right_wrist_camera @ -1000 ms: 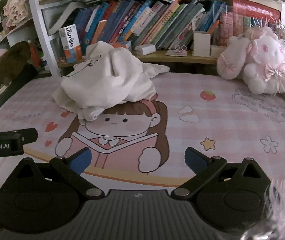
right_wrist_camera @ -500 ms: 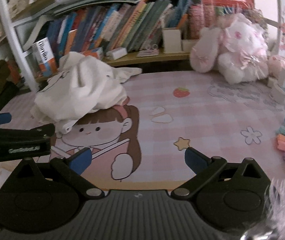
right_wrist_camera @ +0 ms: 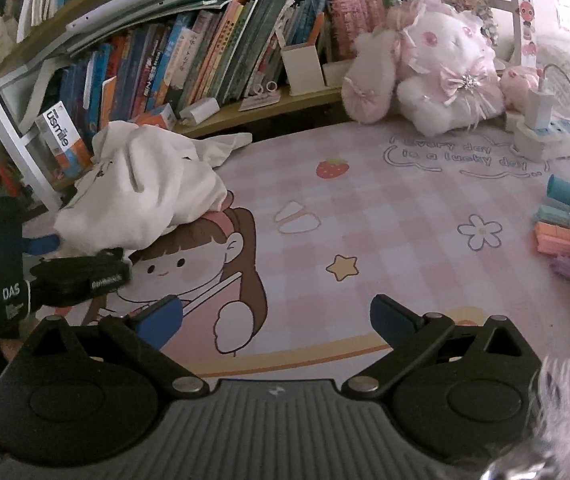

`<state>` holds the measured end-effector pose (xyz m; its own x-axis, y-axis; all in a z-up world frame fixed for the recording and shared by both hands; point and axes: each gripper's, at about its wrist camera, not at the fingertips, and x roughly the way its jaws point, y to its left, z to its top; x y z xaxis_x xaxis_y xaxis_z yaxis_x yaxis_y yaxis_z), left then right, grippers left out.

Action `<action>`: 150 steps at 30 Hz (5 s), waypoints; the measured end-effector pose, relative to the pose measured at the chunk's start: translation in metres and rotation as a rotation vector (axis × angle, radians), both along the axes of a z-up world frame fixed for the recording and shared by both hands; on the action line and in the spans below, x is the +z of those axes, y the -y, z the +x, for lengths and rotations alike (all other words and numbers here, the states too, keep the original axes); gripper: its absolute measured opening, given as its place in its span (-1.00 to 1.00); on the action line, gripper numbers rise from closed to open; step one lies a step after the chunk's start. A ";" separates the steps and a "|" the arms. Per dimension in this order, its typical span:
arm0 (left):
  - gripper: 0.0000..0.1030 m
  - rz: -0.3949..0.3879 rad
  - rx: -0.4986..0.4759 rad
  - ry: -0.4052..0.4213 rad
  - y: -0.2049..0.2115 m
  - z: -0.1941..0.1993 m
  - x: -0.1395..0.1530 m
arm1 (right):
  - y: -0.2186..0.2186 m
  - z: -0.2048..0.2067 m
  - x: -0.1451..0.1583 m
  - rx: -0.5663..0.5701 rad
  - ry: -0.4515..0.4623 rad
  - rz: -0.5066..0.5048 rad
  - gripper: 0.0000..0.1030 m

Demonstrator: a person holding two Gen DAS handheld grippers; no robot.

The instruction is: Fold clothes

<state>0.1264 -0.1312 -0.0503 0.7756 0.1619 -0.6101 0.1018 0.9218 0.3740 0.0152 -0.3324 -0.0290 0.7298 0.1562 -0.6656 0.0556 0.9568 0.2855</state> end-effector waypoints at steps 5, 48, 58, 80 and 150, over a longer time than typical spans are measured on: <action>-0.79 -0.124 -0.008 0.079 -0.021 -0.025 0.032 | -0.003 -0.004 0.006 0.005 0.013 0.048 0.97; 0.24 -0.356 -0.218 -0.071 -0.092 -0.165 0.054 | -0.099 0.005 0.041 0.229 0.091 0.545 -0.85; 0.66 -0.248 -0.182 -0.041 -0.088 -0.144 0.036 | -0.098 0.008 0.084 0.267 0.209 0.525 -0.86; -0.90 -0.488 -0.187 0.081 -0.127 -0.117 0.085 | -0.159 -0.026 0.035 0.649 0.280 -0.521 0.66; -0.90 -0.725 0.126 0.187 -0.256 -0.124 0.076 | -0.132 -0.017 0.212 0.470 0.542 -0.337 -0.84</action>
<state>0.0026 0.1245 0.0255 0.8789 -0.1354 -0.4573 -0.0259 0.9439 -0.3293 -0.0013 -0.2005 0.1828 0.8733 0.3816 -0.3027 -0.4396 0.8851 -0.1524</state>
